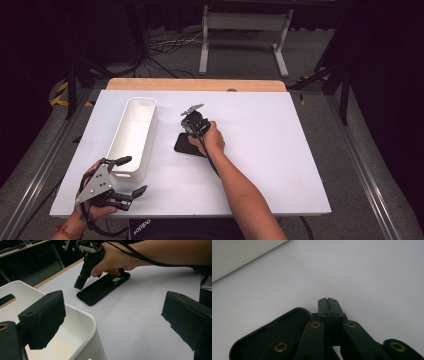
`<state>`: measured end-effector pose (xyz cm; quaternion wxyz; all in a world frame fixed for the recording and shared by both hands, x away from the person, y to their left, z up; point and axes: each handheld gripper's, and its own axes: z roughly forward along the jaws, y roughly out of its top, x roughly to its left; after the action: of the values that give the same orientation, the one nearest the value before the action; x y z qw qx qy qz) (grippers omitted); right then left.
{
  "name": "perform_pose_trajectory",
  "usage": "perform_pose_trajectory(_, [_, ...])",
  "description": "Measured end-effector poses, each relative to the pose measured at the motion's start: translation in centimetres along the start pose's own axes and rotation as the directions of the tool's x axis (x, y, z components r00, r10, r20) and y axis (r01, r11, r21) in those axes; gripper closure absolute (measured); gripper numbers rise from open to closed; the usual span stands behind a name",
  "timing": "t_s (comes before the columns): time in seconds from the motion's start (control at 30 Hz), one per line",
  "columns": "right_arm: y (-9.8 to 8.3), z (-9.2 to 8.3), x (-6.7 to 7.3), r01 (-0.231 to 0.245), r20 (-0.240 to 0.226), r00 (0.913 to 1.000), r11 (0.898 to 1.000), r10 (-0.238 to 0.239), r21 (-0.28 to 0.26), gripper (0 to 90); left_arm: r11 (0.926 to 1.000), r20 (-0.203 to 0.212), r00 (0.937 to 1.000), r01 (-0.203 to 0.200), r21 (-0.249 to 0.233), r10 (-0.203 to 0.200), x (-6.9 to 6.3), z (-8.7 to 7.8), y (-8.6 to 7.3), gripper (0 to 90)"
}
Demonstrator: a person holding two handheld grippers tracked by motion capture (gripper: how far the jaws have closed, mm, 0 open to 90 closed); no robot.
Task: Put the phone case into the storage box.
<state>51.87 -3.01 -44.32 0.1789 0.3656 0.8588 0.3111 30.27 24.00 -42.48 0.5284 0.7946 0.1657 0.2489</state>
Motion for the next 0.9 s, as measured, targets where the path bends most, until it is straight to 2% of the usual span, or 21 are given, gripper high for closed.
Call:
perform_pose_trajectory(0.07, [0.0, 0.2, 0.0, -0.009, 0.000, 1.0000, 1.000, 0.009, 0.003, 90.0, 1.0000, 0.006, 0.9999, 0.009, 0.003, -0.009, 0.0, 0.1, 0.0, 6.0])
perform_pose_trajectory(0.3, [0.1, 0.8, 0.8, 0.002, -0.006, 1.0000, 1.000, -0.002, 0.012, 90.0, 1.0000, 0.008, 1.0000, -0.002, 0.007, 0.002, 0.0, 0.1, 0.0, 6.1])
perform_pose_trajectory(0.4, [0.1, 0.6, 1.3, 0.013, -0.037, 0.9992, 1.000, -0.012, 0.022, 90.0, 0.9999, 0.008, 1.0000, -0.004, 0.010, 0.004, -0.1, 0.1, 0.0, 6.1])
perform_pose_trajectory(0.5, [-0.1, 0.4, 1.9, 0.035, -0.037, 0.9987, 0.999, -0.034, 0.016, 90.0, 0.9999, 0.007, 1.0000, -0.004, 0.014, 0.004, -0.1, 0.2, -0.1, 6.1])
perform_pose_trajectory(0.9, [-1.3, -0.9, 4.1, 0.096, -0.109, 0.9897, 0.995, -0.092, 0.028, 90.0, 0.9993, 0.012, 0.9999, -0.011, 0.035, 0.010, -0.4, 0.7, -0.1, 6.2])
